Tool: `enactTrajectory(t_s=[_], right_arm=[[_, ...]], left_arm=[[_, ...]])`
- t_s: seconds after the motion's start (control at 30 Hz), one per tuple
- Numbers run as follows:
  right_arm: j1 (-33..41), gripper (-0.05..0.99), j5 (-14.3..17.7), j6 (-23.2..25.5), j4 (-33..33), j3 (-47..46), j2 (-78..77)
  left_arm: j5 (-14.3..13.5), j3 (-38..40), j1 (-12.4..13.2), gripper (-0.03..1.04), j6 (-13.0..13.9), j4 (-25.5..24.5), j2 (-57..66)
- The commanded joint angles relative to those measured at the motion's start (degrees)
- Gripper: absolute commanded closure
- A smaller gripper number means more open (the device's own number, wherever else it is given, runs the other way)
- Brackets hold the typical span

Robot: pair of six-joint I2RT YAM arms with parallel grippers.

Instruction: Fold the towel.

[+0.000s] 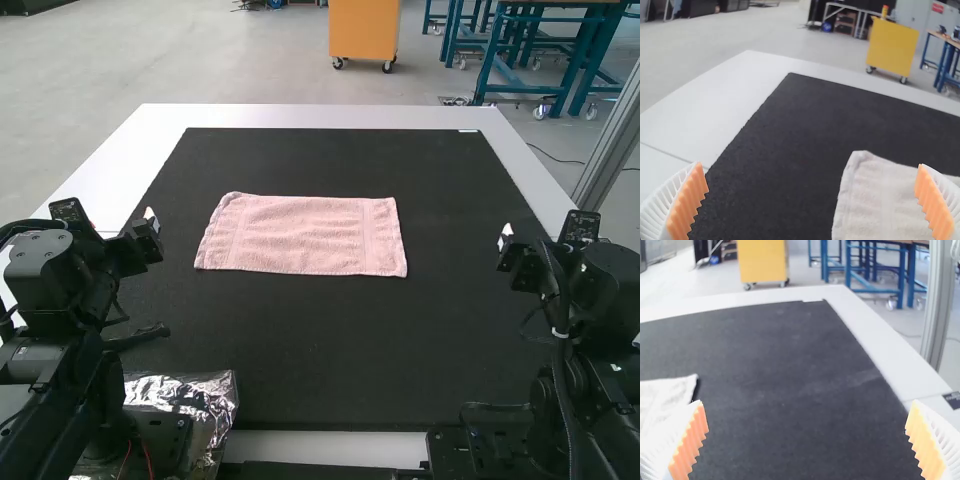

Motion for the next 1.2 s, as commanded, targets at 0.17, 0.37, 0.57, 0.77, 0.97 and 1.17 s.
enactTrajectory(t_s=[0.17,0.37,0.57,0.77,0.97,1.17], right_arm=[[-0.42,0.02,0.89,0.54,0.46,-0.4,-0.56],[-0.42,0.02,0.89,0.54,0.46,-0.4,-0.56],[-0.42,0.02,0.89,0.54,0.46,-0.4,-0.56],[-0.42,0.02,0.89,0.54,0.46,-0.49,-0.56],[-0.33,0.02,0.89,0.54,0.46,-0.4,-0.56],[-0.33,0.02,0.89,0.81,0.72,-0.32,-0.47]], left_arm=[[-0.69,-0.32,0.65,0.04,-0.4,0.29,-0.21],[-0.69,-0.32,0.65,0.04,-0.4,0.29,-0.21],[-0.69,-0.32,0.65,0.04,-0.4,0.29,-0.21],[-0.69,-0.32,0.56,0.04,-0.4,0.29,-0.21],[-0.69,-0.32,0.65,0.04,-0.4,0.29,-0.21],[-0.69,-0.32,0.56,0.04,-2.42,0.03,-0.21]])
